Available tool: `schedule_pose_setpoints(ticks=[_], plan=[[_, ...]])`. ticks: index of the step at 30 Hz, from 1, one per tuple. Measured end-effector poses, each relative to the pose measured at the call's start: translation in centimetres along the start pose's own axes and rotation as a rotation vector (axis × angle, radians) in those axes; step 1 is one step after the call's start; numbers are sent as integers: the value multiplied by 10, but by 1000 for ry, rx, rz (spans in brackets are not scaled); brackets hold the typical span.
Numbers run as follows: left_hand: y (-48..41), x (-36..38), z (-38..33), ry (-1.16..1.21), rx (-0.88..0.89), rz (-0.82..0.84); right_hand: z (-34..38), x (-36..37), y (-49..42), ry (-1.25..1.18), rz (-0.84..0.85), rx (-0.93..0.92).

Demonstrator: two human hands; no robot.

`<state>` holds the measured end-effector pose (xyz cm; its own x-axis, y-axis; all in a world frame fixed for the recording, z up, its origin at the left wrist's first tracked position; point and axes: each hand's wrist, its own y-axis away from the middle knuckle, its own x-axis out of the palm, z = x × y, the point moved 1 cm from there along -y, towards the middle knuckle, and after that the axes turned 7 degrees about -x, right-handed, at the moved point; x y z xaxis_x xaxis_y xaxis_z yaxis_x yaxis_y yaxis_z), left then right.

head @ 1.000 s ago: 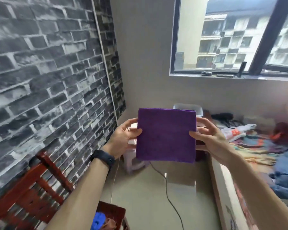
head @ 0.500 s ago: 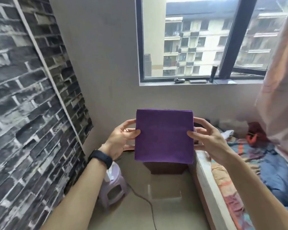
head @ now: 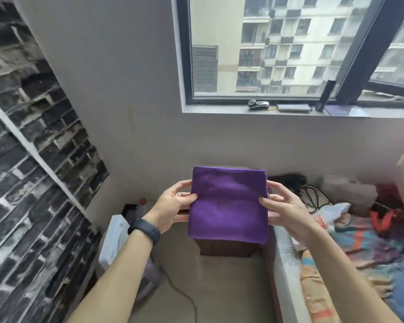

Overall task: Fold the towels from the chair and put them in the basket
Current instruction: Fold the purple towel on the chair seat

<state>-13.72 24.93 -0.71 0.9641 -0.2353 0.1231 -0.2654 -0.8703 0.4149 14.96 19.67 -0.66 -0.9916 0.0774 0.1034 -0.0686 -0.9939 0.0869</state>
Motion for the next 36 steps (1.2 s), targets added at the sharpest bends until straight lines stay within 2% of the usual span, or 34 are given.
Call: schedule_pose_setpoints(ticks=[10, 14, 21, 24, 27, 36], plan=[[-141, 10, 96, 26, -447, -97, -128, -44, -110, 72, 6, 439], [-209, 5, 107, 15, -544, -121, -159, -49, -169, 122, -37, 522], [-362, -15, 87, -89, -588, -208, -197, -52, -311, 172, -132, 606], [-419, -26, 87, -229, -591, -250, -215, -51, -367, 207, -158, 592], [-457, -34, 83, -540, -573, -286, -239, -49, -406, 228, -159, 625], [-521, -39, 97, -1060, -583, -316, -300, -51, -463, 235, -145, 728]])
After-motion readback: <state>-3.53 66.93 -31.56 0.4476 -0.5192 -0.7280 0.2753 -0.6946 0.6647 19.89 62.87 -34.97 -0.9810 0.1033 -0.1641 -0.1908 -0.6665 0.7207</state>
